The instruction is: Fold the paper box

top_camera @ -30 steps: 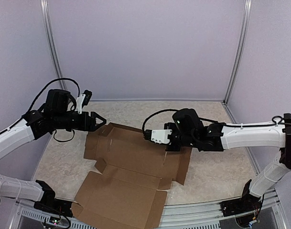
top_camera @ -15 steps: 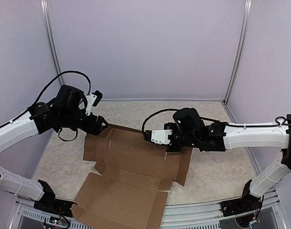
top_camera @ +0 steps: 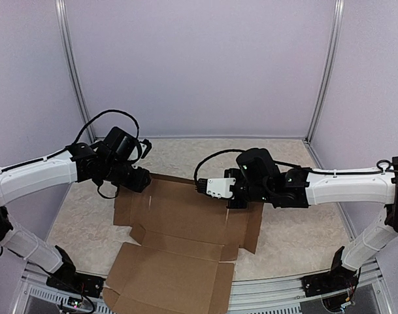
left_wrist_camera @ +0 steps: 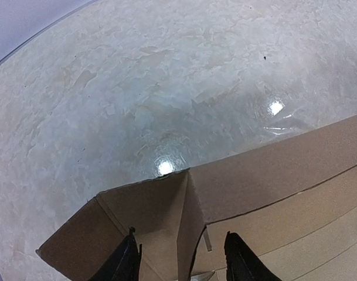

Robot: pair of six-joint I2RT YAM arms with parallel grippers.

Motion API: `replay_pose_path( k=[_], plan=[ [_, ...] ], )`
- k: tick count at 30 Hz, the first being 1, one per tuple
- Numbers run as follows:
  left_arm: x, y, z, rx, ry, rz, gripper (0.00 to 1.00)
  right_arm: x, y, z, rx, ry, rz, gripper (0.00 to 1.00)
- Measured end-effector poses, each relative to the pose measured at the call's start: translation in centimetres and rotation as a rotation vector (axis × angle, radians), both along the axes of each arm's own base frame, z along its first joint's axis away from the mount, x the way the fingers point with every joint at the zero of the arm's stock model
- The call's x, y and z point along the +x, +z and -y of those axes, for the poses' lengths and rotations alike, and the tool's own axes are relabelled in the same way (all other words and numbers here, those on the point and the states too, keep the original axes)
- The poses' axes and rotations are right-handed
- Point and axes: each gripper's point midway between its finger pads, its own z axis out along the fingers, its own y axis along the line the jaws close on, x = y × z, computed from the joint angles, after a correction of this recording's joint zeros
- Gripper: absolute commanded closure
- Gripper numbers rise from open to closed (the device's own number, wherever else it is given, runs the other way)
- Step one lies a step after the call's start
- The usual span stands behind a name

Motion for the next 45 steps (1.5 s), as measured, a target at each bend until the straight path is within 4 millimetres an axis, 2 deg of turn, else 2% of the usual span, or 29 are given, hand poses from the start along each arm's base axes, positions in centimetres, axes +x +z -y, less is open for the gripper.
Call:
replay_pose_path(
  k=[4, 11, 20, 28, 34, 38, 45],
  plan=[
    [0.2, -0.9, 0.3, 0.007, 0.008, -0.019, 0.7, 0.0, 0.0, 0.0, 0.005, -0.004, -0.004, 1.0],
    [0.2, -1.3, 1.0, 0.015, -0.002, -0.01, 0.99, 0.0, 0.2, -0.1, 0.018, -0.01, -0.008, 1.0],
    [-0.1, -1.3, 1.4, 0.113, 0.003, 0.058, 1.0, 0.3, 0.1, 0.1, 0.025, -0.025, -0.016, 1.0],
    [-1.5, -1.5, 2.9, 0.159, -0.041, 0.117, 1.0, 1.0, 0.3, 0.4, 0.035, -0.017, -0.026, 0.74],
    [-1.9, -2.1, 3.1, 0.168, -0.049, 0.13, 1.0, 0.9, 2.3, -0.5, 0.065, 0.026, -0.024, 0.51],
    [-2.0, -2.1, 2.8, 0.165, -0.044, 0.139, 1.0, 0.5, 3.4, -1.3, 0.091, 0.065, -0.032, 0.44],
    [-2.0, -1.7, 2.6, 0.155, -0.036, 0.154, 1.0, 0.1, 3.5, -2.6, 0.11, 0.115, -0.075, 0.42]
  ],
)
